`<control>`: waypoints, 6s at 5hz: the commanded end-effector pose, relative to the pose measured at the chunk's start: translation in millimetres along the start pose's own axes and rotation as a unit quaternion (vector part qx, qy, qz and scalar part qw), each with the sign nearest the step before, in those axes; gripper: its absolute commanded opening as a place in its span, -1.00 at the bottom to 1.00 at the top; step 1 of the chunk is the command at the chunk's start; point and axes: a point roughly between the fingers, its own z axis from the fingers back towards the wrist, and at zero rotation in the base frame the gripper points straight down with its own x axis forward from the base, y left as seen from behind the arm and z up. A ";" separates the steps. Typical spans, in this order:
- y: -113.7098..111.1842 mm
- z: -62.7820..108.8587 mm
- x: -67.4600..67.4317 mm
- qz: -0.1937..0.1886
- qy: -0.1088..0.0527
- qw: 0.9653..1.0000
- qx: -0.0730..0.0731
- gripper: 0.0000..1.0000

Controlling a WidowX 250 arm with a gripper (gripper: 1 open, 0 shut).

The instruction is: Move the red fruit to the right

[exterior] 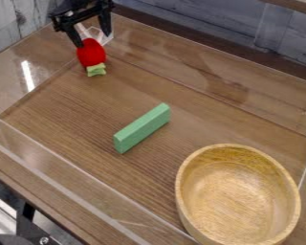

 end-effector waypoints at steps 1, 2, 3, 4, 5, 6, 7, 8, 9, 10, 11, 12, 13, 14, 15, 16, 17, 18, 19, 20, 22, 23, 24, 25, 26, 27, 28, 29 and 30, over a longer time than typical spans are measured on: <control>-7.4 30.6 5.6 -0.004 -0.047 0.999 -0.020 -1.00; -11.6 30.3 5.0 0.002 -0.048 0.999 -0.020 -1.00; -14.0 27.7 6.2 0.005 -0.047 0.999 -0.014 1.00; -14.8 25.5 8.5 0.008 -0.047 0.999 -0.007 1.00; -17.9 24.4 8.6 0.013 -0.047 0.999 -0.006 -1.00; -17.9 20.3 10.2 0.016 -0.050 0.999 -0.001 -1.00; -19.5 18.0 10.5 0.019 -0.047 0.999 0.004 1.00; -20.1 16.9 10.7 0.020 -0.046 0.999 0.010 1.00; -22.1 20.1 10.7 0.022 -0.042 0.999 0.009 -1.00; -22.1 18.5 10.5 0.024 -0.043 0.999 0.011 -1.00; -22.2 16.8 10.5 0.026 -0.040 0.999 0.016 1.00; -22.7 15.9 10.0 0.027 -0.038 0.999 0.022 1.00; -25.1 21.1 8.7 0.027 -0.033 0.999 0.018 -1.00; -25.0 19.7 8.2 0.029 -0.034 0.999 0.020 -1.00; -25.0 17.9 8.0 0.031 -0.031 0.999 0.025 1.00; -24.7 15.9 8.3 0.034 -0.028 0.999 0.031 1.00; -25.9 19.5 6.9 0.036 -0.025 0.999 0.028 -1.00; -26.3 19.6 6.1 0.037 -0.025 0.999 0.029 -1.00; -26.9 19.8 4.5 0.037 -0.024 0.998 0.033 1.00; -27.1 19.7 3.5 0.038 -0.023 0.998 0.037 1.00; -23.1 -3.5 0.5 0.043 -0.028 0.997 0.059 1.00; -22.5 -10.3 -1.1 0.045 -0.029 0.996 0.065 -1.00; -31.7 14.4 -7.7 0.041 -0.016 0.998 0.043 -1.00; -45.1 35.5 -14.3 0.037 -0.005 0.999 0.024 -1.00; -52.4 55.9 -27.0 0.032 0.008 0.999 0.007 -1.00; -65.9 70.0 -50.1 0.014 0.021 1.000 -0.008 -1.00; -73.3 58.8 -81.4 -0.007 0.029 1.000 -0.005 -1.00; -86.2 42.3 -109.5 -0.026 0.037 0.999 0.003 -1.00; -97.9 34.9 -134.5 -0.045 0.045 0.998 0.001 -1.00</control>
